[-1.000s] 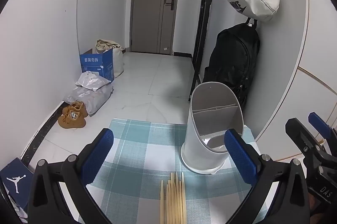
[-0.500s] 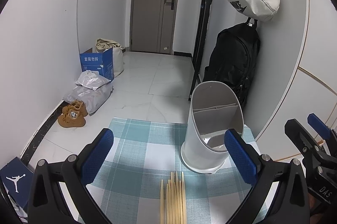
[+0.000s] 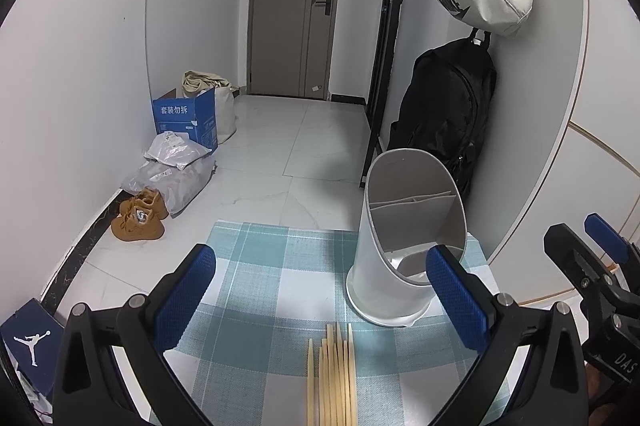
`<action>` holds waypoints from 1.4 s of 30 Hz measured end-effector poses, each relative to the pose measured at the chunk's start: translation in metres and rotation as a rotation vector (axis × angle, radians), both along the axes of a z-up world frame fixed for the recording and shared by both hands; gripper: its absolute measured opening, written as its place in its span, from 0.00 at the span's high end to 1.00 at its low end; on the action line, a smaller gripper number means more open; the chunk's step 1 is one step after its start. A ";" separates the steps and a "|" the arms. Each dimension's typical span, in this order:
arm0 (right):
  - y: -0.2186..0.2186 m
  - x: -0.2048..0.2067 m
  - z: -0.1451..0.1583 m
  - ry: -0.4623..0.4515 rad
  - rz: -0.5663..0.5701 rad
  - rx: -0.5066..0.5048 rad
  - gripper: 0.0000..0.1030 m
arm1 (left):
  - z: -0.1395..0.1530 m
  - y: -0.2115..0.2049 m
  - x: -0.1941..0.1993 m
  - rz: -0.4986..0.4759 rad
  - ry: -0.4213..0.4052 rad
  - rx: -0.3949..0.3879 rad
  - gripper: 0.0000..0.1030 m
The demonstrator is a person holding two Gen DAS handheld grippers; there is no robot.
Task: Organize utensils
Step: 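Move the left tool down toward the pile of wooden chopsticks, then close the left gripper on one wooden chopstick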
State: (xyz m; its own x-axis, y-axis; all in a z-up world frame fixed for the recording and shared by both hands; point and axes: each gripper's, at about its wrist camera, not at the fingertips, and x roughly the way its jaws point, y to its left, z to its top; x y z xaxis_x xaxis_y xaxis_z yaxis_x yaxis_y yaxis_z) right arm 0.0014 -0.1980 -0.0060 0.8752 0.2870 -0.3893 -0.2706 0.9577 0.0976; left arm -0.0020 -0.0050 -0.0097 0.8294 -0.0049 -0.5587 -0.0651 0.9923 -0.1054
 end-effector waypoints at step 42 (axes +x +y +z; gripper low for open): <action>0.002 0.042 -0.060 0.431 0.163 -0.011 0.21 | -0.132 0.024 0.051 -0.063 0.720 0.078 0.14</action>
